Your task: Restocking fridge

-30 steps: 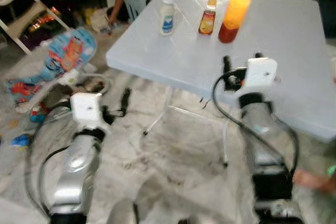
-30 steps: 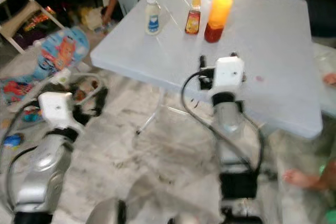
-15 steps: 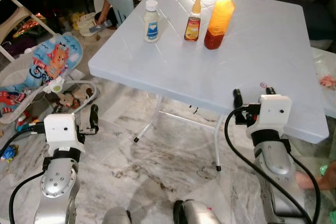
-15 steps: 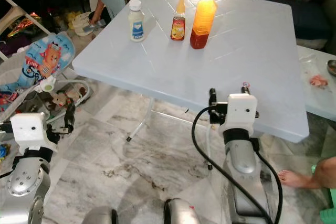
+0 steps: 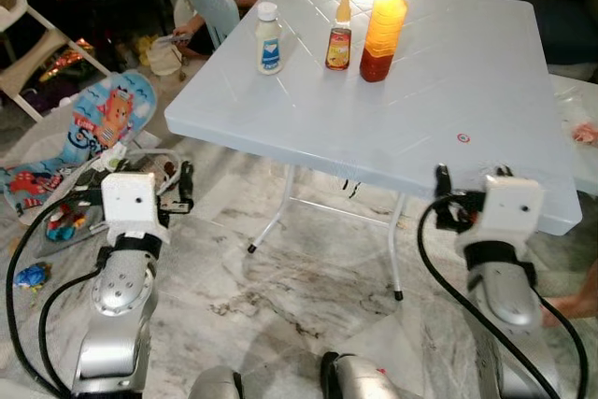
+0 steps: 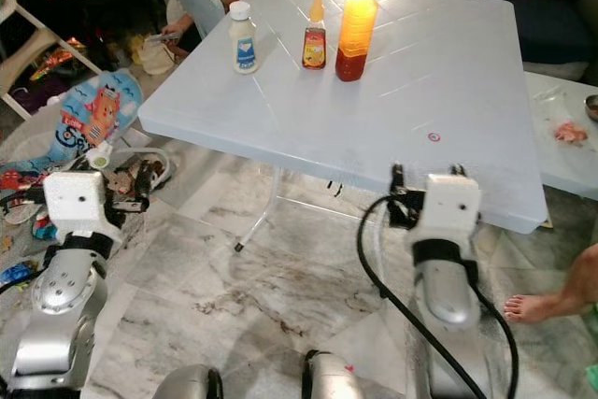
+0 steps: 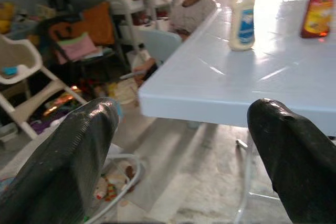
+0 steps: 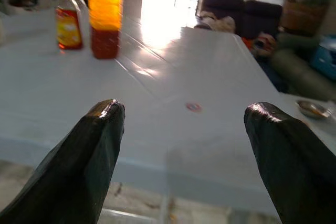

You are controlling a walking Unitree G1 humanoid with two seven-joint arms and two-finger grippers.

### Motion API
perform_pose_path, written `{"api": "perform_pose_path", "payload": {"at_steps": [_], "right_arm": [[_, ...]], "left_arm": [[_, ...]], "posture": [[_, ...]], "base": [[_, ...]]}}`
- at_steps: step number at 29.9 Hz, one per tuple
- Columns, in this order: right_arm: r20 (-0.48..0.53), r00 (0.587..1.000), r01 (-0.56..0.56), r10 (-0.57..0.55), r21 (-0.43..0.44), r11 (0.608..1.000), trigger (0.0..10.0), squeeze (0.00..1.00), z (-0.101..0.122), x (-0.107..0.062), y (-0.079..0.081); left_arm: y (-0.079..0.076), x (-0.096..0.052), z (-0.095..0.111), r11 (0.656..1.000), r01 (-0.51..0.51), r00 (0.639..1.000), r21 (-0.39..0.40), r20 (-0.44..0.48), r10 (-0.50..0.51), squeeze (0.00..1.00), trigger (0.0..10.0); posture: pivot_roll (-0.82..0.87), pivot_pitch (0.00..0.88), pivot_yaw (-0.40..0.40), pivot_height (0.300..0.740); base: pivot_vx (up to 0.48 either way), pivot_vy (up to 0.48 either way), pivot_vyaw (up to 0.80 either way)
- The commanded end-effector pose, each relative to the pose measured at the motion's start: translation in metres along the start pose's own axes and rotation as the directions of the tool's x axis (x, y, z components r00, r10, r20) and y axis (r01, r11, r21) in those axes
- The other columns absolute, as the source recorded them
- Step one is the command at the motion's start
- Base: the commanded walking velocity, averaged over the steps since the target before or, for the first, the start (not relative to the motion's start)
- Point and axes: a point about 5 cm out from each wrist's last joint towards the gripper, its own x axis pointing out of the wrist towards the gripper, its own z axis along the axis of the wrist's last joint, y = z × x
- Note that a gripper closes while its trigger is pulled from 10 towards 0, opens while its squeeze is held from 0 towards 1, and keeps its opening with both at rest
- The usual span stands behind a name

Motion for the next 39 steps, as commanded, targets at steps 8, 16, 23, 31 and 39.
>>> {"api": "perform_pose_path", "payload": {"at_steps": [8,16,23,31,39], "right_arm": [[0.019,0.999,0.026,-0.026,-0.003,1.0,10.0,0.0,0.006,0.001,-0.001],[0.03,1.0,-0.002,0.002,0.01,1.0,10.0,0.0,0.007,0.014,0.008],[0.085,0.996,-0.013,0.013,0.003,1.0,10.0,0.0,0.02,0.029,0.005],[0.076,0.997,-0.017,0.016,0.016,1.0,10.0,0.0,0.017,0.029,0.01],[0.083,0.996,-0.044,0.042,0.021,0.999,10.0,0.0,0.019,0.034,0.016]], "left_arm": [[-0.01,0.005,-0.006,0.998,0.067,0.997,-0.003,-0.025,-0.067,0.0,10.0],[-0.011,0.012,-0.003,0.997,0.072,0.997,-0.019,-0.01,-0.072,0.0,10.0],[-0.022,0.018,0.002,0.988,0.13,0.991,-0.089,0.033,-0.127,0.0,10.0],[-0.02,0.012,0.004,0.983,0.163,0.986,-0.085,0.04,-0.16,0.0,10.0],[-0.021,0.008,0.002,0.979,0.178,0.984,-0.095,0.041,-0.175,0.0,10.0]], "posture": [[-0.09,0.095,0.061,0.74],[-0.09,0.074,0.042,0.74],[-0.11,0.066,0.031,0.74],[-0.08,0.088,0.034,0.74],[-0.08,0.092,0.027,0.74]], "base": [[0.0,0.0,0.0],[0.0,0.0,0.0],[0.0,0.0,0.0],[0.133,0.0,0.0],[0.355,0.0,0.0]]}}
